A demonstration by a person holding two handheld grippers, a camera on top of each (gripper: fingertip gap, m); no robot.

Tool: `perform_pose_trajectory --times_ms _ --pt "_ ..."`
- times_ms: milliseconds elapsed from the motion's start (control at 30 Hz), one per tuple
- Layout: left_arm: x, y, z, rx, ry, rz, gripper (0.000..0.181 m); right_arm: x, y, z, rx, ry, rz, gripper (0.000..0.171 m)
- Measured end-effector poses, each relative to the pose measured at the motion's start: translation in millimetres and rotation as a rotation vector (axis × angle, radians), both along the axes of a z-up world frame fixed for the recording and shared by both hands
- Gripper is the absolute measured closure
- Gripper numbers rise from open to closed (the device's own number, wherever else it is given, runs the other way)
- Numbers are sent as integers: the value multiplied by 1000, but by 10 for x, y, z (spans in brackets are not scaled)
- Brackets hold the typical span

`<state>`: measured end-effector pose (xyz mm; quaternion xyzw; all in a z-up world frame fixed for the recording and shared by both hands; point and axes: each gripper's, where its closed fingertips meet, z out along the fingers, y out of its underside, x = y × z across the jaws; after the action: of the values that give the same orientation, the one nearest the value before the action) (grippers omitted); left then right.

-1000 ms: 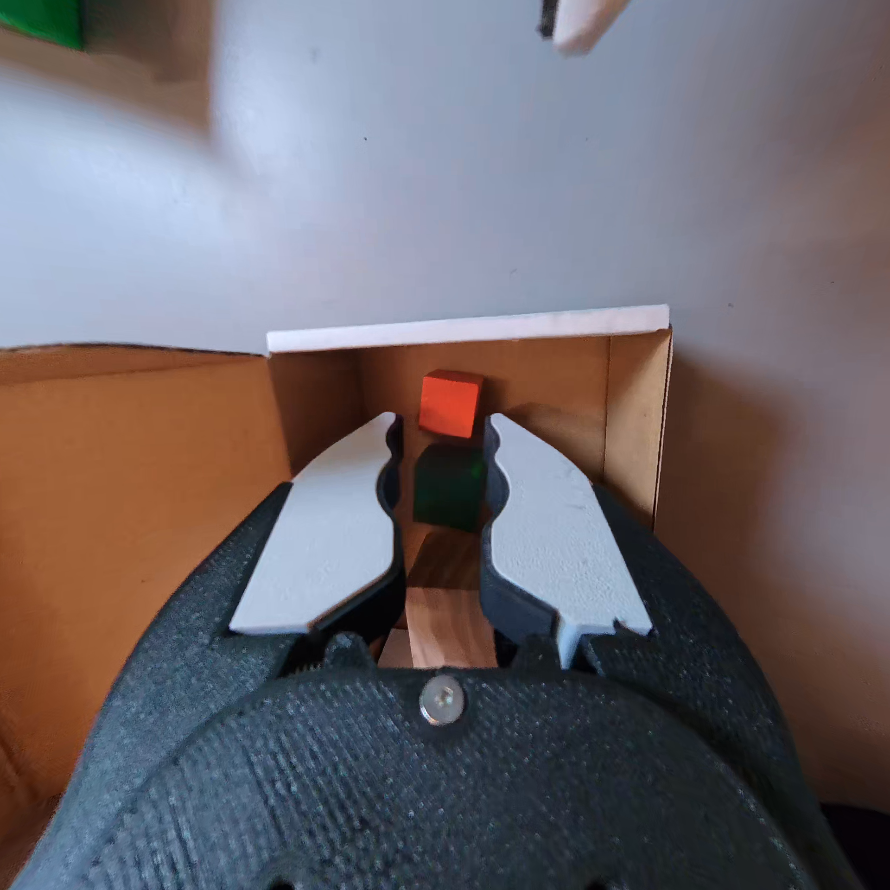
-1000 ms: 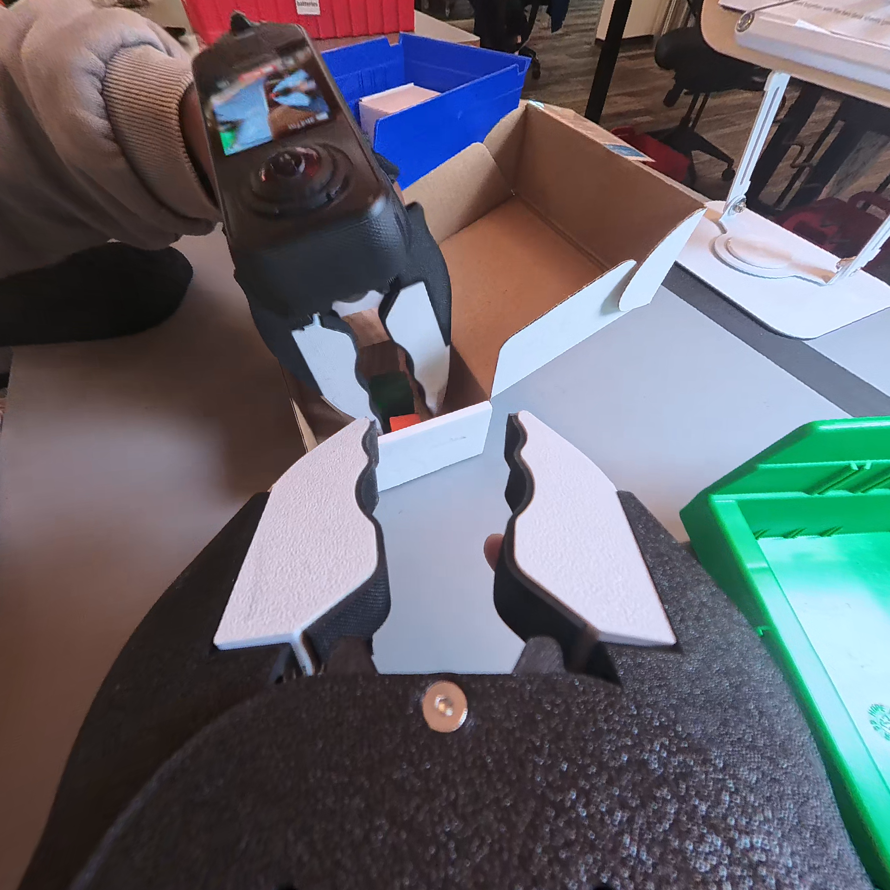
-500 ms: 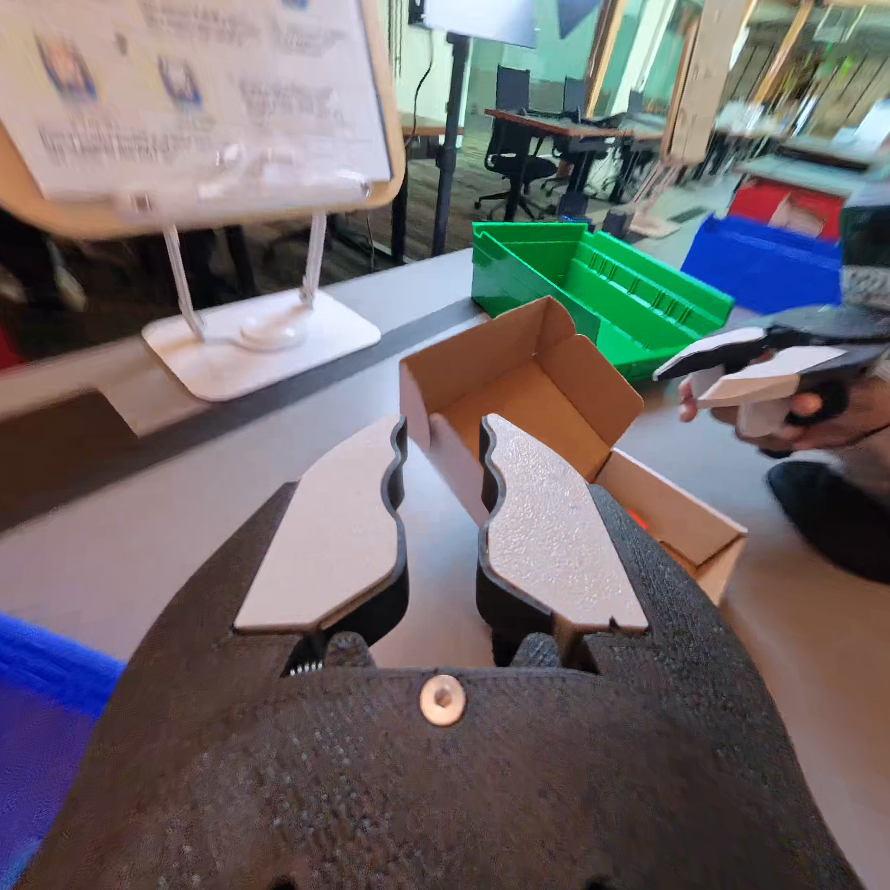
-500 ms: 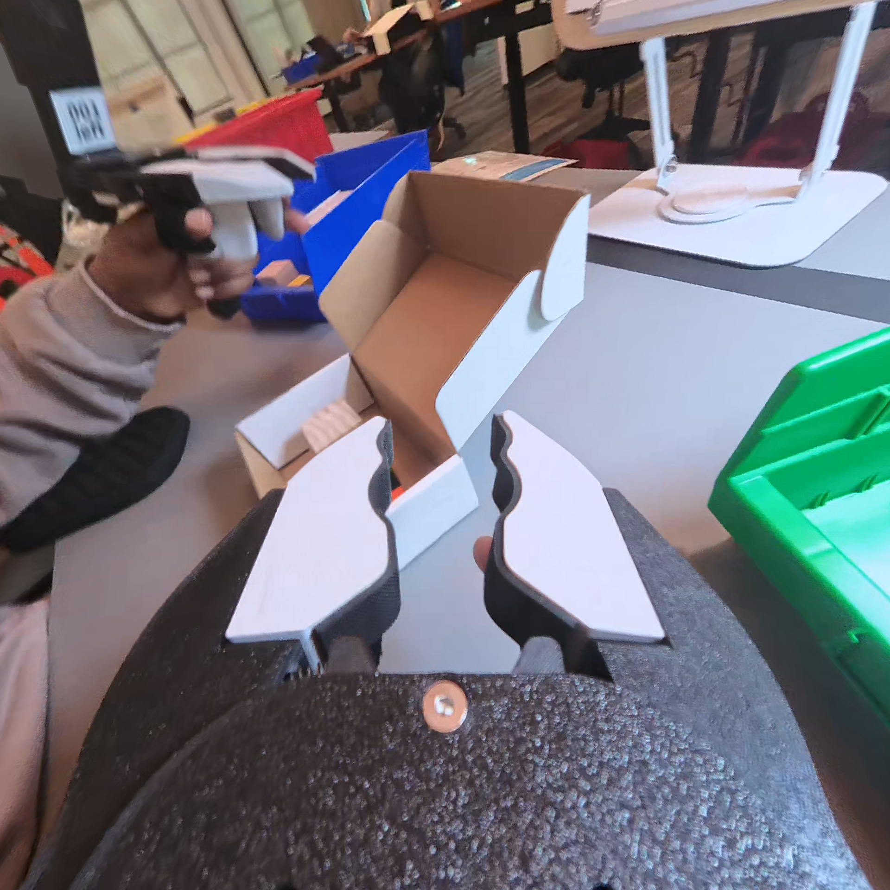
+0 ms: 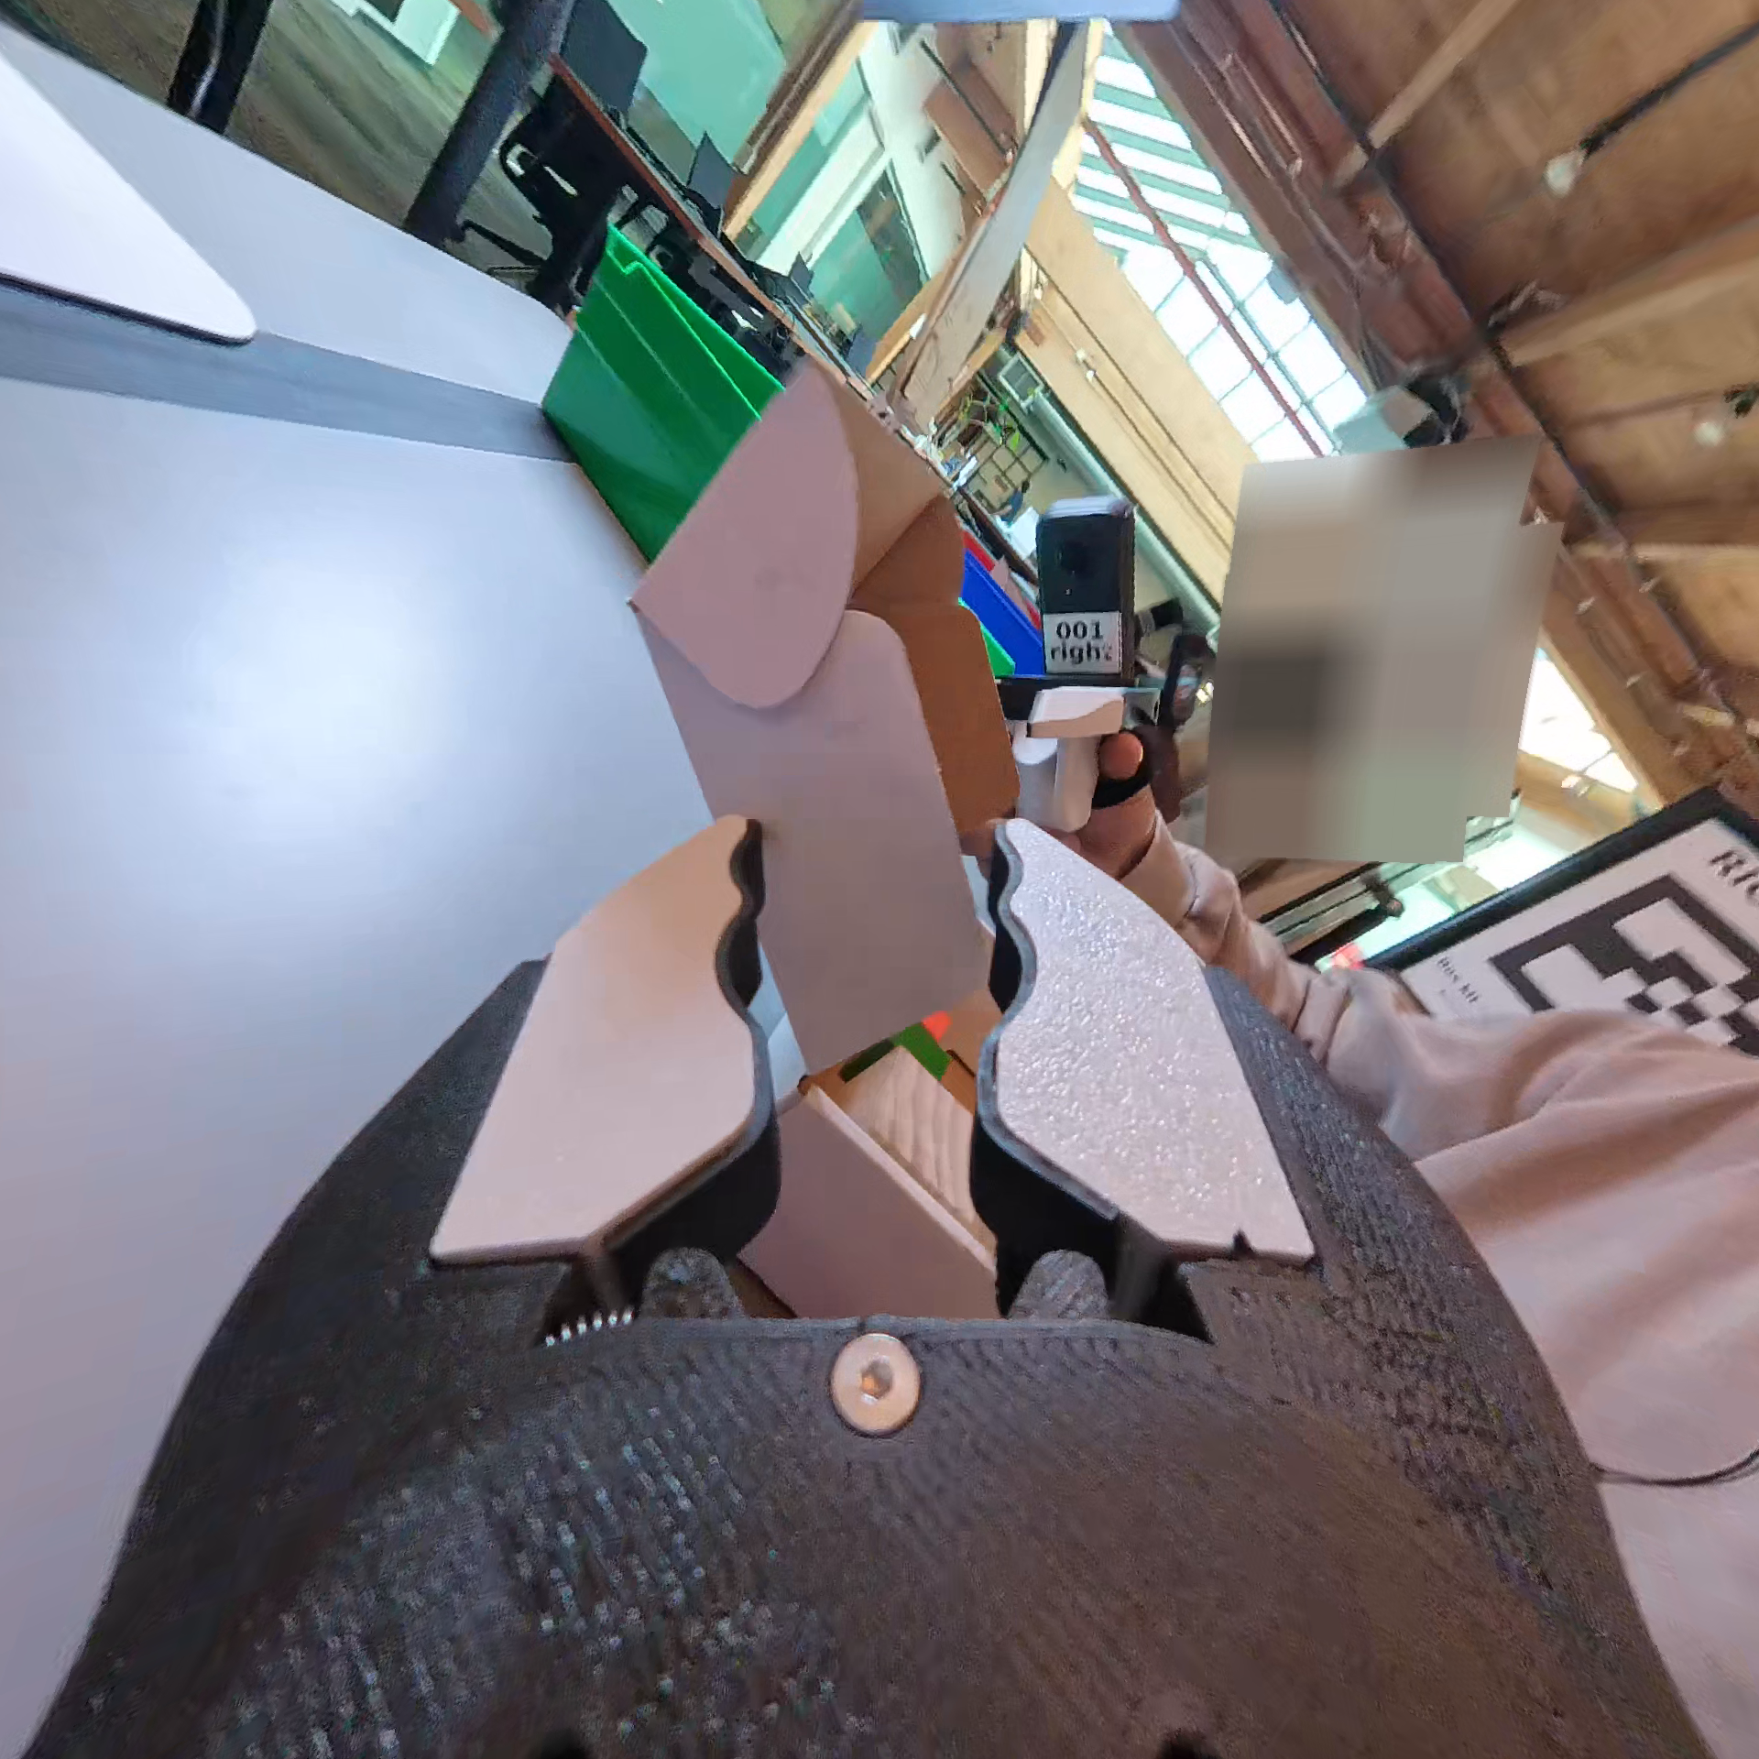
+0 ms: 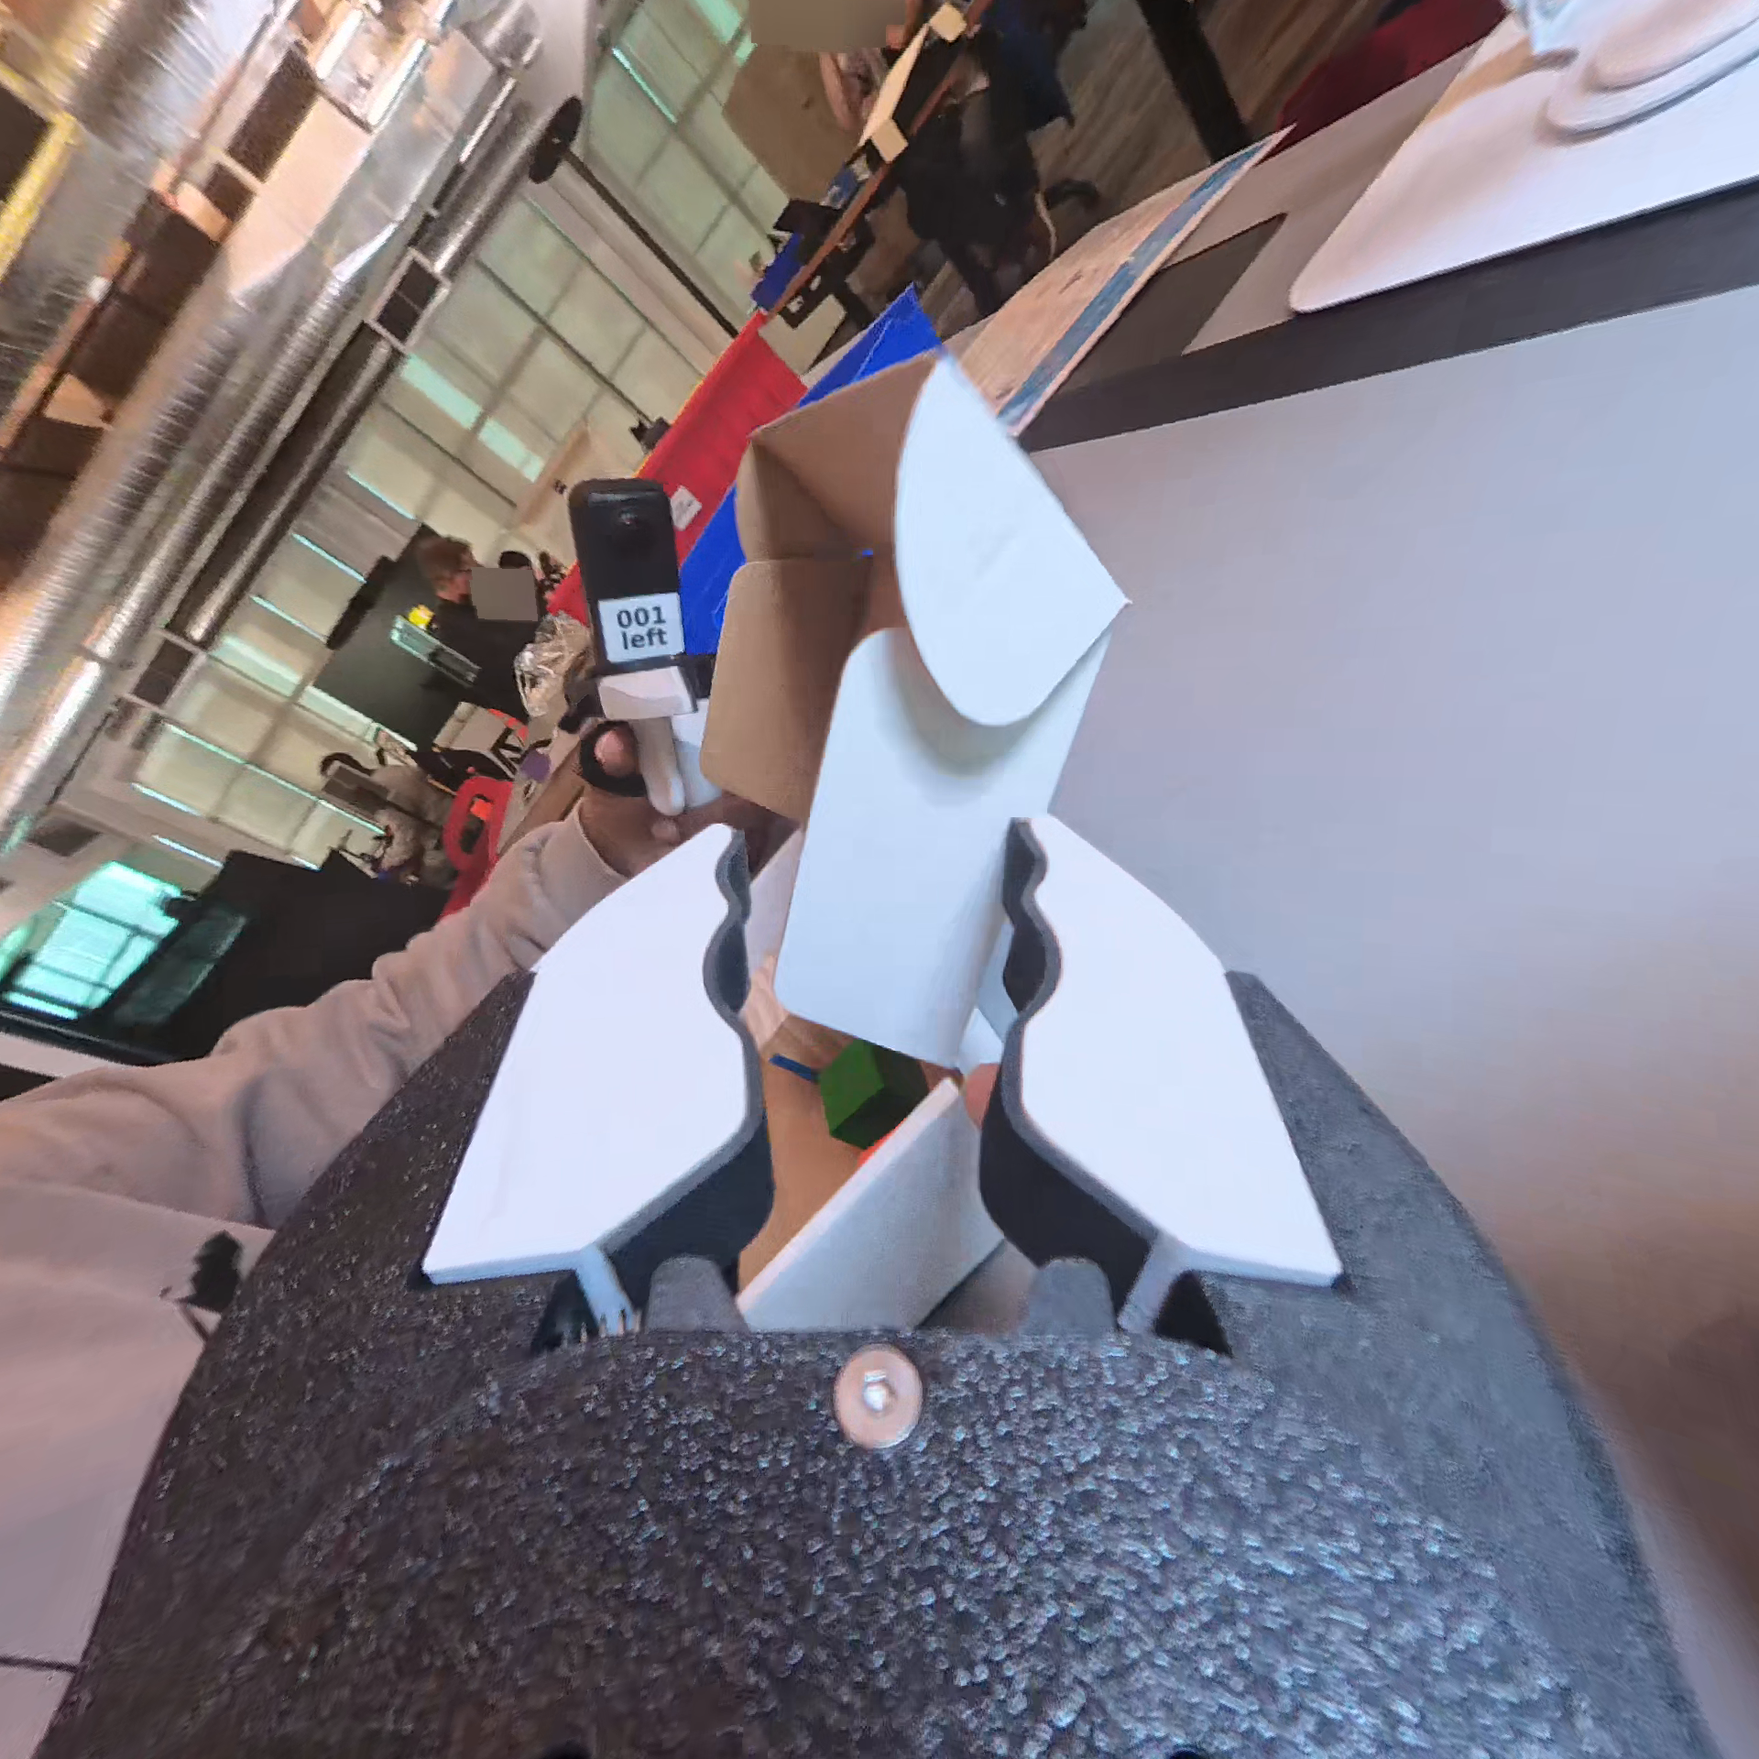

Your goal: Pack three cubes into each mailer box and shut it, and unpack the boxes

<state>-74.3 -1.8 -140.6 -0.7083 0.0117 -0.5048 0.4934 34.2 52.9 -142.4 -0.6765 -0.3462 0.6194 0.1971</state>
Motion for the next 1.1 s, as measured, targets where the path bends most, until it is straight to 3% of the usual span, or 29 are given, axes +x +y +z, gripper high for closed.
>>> perform_pose_trajectory --times_ms 67,267,367,533,733,933,1100 --pt "-6 -46 22 59 74 7 142 1 -1 5 147 -9 -4 130" --pt "133 -352 101 241 307 -59 149 85 -243 50 831 -60 0 131" --pt "231 -535 44 304 475 -114 152 198 -388 2 1041 -69 34 132" --pt "294 -850 -121 371 733 -278 146 434 -631 -159 1000 -95 261 120" --pt "-89 -648 12 377 856 -195 139 626 -426 -111 950 -186 420 112" --pt "124 -549 40 357 876 -405 122 421 -290 53 1010 -240 524 116" --pt "367 -576 37 405 845 -472 141 281 -509 2 1065 -205 582 132"
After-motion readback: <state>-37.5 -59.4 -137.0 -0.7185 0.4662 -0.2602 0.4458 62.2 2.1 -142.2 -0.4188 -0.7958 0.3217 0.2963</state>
